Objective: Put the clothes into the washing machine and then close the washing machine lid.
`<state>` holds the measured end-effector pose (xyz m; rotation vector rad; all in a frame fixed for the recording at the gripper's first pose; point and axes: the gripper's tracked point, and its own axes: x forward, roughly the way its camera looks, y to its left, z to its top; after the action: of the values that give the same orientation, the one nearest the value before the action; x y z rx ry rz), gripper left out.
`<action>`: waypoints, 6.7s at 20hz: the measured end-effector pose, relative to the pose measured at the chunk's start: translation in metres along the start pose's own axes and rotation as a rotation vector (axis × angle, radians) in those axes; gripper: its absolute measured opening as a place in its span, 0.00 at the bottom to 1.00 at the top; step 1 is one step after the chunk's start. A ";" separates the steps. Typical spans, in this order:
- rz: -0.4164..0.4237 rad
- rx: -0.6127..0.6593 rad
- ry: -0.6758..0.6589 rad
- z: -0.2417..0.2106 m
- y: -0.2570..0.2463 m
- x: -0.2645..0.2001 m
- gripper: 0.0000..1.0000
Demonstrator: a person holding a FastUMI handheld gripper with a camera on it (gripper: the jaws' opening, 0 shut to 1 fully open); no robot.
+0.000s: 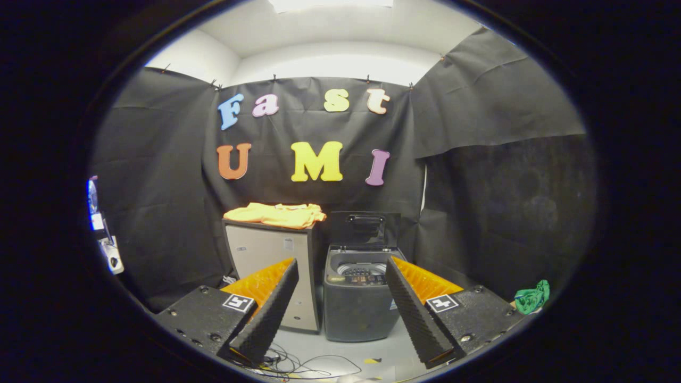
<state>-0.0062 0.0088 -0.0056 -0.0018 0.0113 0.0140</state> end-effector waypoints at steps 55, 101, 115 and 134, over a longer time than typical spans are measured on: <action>0.089 0.053 0.590 0.027 0.287 0.566 1.00; 0.454 0.042 0.151 0.144 0.209 0.376 0.04; 0.231 0.060 -0.009 0.230 0.044 0.313 0.05; 0.172 0.051 0.293 0.091 -0.105 0.493 0.04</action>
<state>0.4892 -0.0892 0.0798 0.0481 0.3049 0.1858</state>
